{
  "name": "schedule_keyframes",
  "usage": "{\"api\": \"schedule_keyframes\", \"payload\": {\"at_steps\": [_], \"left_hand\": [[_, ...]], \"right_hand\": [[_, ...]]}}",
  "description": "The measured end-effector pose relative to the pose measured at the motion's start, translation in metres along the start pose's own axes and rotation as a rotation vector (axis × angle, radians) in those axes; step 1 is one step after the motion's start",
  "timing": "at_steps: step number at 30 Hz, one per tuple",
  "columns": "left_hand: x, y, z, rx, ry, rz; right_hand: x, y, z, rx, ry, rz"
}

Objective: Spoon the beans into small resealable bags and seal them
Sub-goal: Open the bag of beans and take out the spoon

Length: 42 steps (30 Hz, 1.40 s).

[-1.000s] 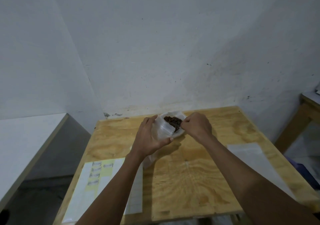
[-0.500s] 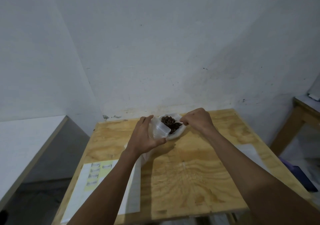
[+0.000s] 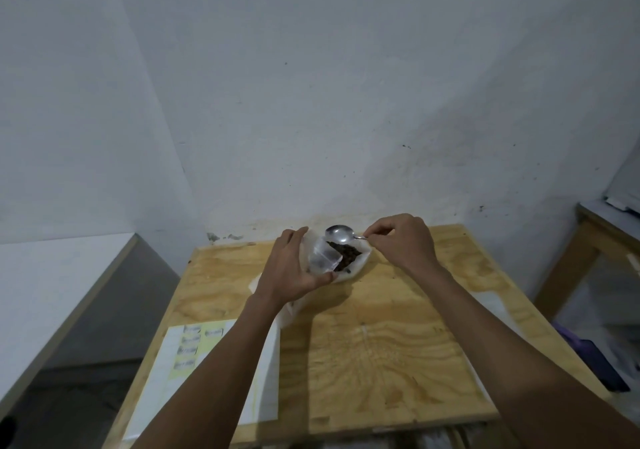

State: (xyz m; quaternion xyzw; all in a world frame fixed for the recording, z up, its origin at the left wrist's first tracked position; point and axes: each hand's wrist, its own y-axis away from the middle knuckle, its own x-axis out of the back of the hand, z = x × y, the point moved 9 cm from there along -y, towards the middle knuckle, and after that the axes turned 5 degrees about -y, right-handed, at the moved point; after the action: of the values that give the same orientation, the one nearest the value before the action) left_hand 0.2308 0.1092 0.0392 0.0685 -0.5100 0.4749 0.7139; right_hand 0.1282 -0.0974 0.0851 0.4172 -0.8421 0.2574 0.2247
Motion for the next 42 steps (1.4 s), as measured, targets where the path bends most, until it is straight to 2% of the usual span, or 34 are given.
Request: {"api": "schedule_keyframes", "payload": {"at_steps": [7, 13, 19, 25, 38, 42], "left_hand": [[0.000, -0.002, -0.003, -0.065, -0.060, -0.036], [-0.015, -0.003, -0.007, -0.056, 0.006, -0.084], [-0.021, -0.008, -0.008, -0.015, 0.072, -0.056], [-0.021, -0.008, -0.010, -0.022, 0.067, -0.052], [-0.012, 0.004, -0.010, -0.025, 0.004, -0.063], [-0.005, 0.004, -0.008, -0.008, 0.002, -0.040]], "right_hand": [[-0.019, 0.001, 0.024, -0.104, 0.270, 0.023], [-0.049, 0.002, 0.022, -0.086, 0.356, -0.038], [-0.067, -0.005, 0.033, -0.240, 0.176, -0.139], [-0.064, -0.010, 0.042, -0.315, -0.028, -0.126], [-0.035, -0.012, 0.037, -0.291, -0.150, -0.080], [-0.028, -0.011, 0.028, -0.237, -0.168, -0.122]]}}
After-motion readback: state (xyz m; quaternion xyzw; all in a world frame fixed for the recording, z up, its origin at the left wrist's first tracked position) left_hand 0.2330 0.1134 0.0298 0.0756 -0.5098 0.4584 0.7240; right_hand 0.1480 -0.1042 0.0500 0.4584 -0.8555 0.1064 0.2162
